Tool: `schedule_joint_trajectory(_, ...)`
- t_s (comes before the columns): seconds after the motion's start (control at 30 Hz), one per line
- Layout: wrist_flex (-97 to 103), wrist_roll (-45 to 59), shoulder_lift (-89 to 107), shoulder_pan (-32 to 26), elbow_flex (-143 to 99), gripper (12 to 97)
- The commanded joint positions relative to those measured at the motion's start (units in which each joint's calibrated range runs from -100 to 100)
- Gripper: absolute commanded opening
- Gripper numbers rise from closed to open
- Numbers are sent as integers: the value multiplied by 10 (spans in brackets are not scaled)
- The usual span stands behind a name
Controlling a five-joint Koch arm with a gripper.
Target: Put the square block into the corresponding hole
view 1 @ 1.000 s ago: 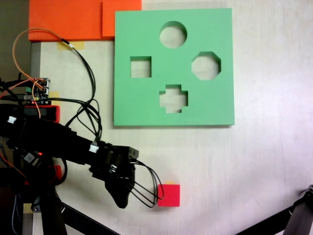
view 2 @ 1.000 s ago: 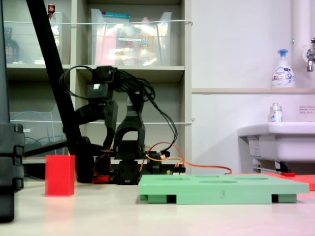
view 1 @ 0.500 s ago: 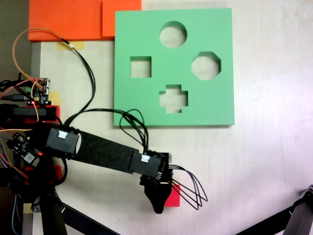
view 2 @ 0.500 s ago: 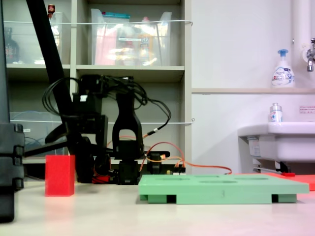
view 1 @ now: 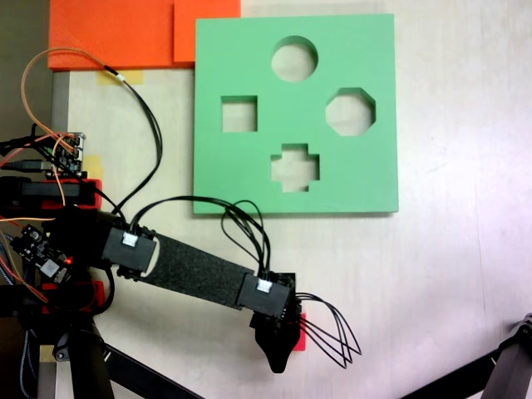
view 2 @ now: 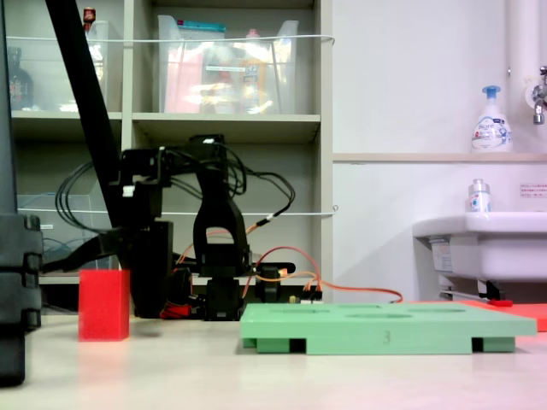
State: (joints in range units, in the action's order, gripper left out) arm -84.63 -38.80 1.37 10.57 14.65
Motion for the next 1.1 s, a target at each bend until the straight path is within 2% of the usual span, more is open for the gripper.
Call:
schedule_joint_trajectory(0.0,6,7,-9,5,46,894)
schedule_joint_trajectory(0.23,6,8,-60,9,60,885)
schedule_joint_trajectory(0.3,5,8,-72,9,58,813)
schedule_joint_trajectory(0.47,0,8,-82,13,46,509)
schedule_joint_trajectory(0.77,-87,1,-86,15,42,314)
schedule_joint_trajectory(0.87,-127,-7,-82,15,42,309)
schedule_joint_trajectory(0.97,-154,-11,-57,14,43,252)
schedule_joint_trajectory(1.07,-154,-19,-12,13,43,240)
